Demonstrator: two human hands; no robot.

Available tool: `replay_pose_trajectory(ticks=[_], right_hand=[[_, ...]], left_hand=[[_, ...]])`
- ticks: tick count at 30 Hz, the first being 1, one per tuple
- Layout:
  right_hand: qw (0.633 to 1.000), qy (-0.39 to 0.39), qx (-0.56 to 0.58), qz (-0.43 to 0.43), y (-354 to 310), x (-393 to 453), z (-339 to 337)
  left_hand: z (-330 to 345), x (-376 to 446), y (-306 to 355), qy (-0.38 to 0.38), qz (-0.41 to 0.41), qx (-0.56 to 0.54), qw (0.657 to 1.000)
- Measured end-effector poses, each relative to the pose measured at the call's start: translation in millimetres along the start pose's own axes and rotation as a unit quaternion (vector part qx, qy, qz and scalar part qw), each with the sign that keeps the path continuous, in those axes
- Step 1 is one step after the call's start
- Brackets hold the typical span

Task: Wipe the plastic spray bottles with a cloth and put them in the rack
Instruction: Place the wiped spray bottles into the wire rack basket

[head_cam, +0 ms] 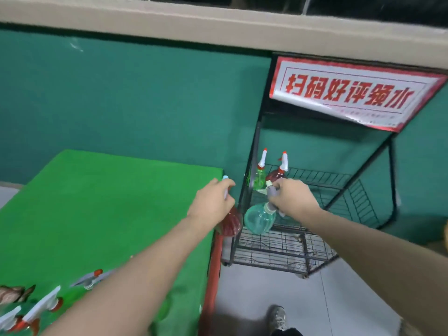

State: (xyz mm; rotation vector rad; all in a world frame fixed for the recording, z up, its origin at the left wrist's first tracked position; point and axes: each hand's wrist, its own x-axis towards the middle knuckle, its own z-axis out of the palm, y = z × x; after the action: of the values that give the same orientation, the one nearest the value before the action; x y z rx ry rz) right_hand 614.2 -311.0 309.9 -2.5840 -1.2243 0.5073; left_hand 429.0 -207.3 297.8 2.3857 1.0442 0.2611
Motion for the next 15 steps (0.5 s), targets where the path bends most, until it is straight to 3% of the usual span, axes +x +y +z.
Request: replay_pose_trajectory(ticks=[8,15], right_hand=[[0.997,0.043,0.005,0.07,61.6,22.6,-65.9],[0.995,0.025,0.036,0.087,110.1,82.0,-56.8]], left_hand=[[16.0,56.5,77.8,-0.014,0.076,-0.024,0.997],[67.1,117.6,115.4,-0.045,0.034,-0.005,0.998]])
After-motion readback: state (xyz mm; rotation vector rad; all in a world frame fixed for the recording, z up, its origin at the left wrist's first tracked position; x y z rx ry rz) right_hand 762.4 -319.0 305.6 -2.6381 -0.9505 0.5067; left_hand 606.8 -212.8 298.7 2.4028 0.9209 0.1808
